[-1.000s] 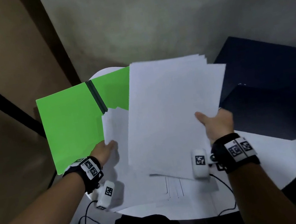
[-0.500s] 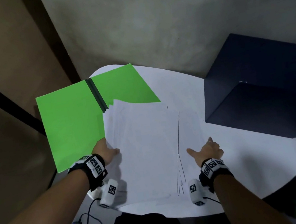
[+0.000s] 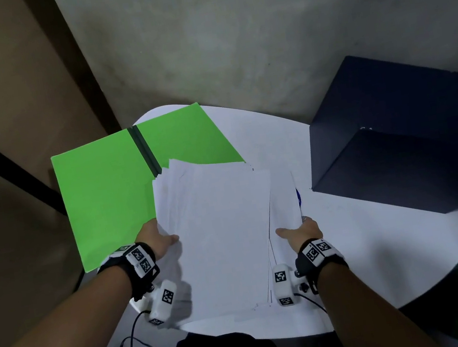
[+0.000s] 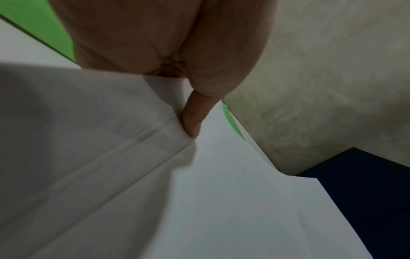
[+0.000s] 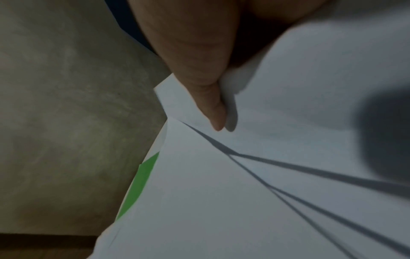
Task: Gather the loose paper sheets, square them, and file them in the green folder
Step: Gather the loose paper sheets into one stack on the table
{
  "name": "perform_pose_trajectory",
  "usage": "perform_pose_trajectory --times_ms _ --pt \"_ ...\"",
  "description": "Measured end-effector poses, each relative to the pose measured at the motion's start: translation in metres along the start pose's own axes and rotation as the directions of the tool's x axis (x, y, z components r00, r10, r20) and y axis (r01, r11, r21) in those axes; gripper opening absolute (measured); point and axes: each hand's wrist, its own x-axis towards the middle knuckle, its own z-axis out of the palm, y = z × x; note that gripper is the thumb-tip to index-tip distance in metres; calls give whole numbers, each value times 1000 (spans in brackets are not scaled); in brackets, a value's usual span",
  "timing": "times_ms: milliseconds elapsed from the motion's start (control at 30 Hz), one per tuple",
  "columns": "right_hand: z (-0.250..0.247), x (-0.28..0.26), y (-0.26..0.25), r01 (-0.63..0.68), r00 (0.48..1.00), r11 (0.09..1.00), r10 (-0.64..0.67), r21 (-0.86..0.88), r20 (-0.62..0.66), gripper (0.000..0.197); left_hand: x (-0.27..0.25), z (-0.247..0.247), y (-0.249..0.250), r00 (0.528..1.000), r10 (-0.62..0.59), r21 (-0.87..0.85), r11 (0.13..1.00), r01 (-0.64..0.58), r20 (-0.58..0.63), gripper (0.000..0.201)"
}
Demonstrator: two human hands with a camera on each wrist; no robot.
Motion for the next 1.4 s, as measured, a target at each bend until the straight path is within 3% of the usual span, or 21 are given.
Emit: perform_pose_trajectory --times_ms 333,400,500,600,700,767,833,967,1067,1133,1200,1267,1300,1400 --pt "-28 -7 -9 -14 999 940 2 340 36 70 4 0 -7 1000 7 -14 1000 -7 -7 76" --pt "-46 -16 -18 45 999 924 -37 381 -30 67 6 0 -8 1000 5 -26 1000 -5 -3 76" --pt "-84 -39 -45 271 955 907 -210 323 -209 49 8 -1 -7 1000 -5 -28 1000 5 15 76" --pt "-124 -80 -85 504 850 811 -405 297 -338 31 6 0 -2 999 12 -35 999 -10 40 74" --pt "-154 -126 -120 647 762 642 -520 412 -386 25 2 8 8 996 45 -49 998 -41 74 60" --pt "-165 -141 -131 657 748 539 -554 527 -366 27 -2 17 17 991 81 -64 995 -75 107 50" --pt "-165 -140 -130 594 783 496 -539 634 -311 30 -6 28 24 988 92 -68 994 -84 123 46" --pt "-127 -102 -106 402 898 572 -399 715 -185 38 -4 38 26 970 114 -200 977 -70 217 42" --pt "-80 -63 -69 279 956 702 -270 655 -118 40 1 32 22 954 21 -453 883 123 299 32" --pt "-52 -36 -43 213 976 827 -200 520 -82 43 -1 28 22 933 -57 -583 766 270 356 29" --pt "-34 -9 -20 154 987 969 -143 193 -72 56 1 25 21 914 -95 -620 707 341 395 43" --pt "-25 4 -4 94 988 975 -116 -202 -100 68 5 26 21 923 -71 -594 746 301 379 52" --pt "-20 6 0 77 985 947 -120 -311 -121 69 7 31 24 942 -50 -554 798 238 332 60" --pt "3 -1 2 172 983 961 -180 -219 -19 63 -3 45 41 982 4 -356 932 64 188 66"
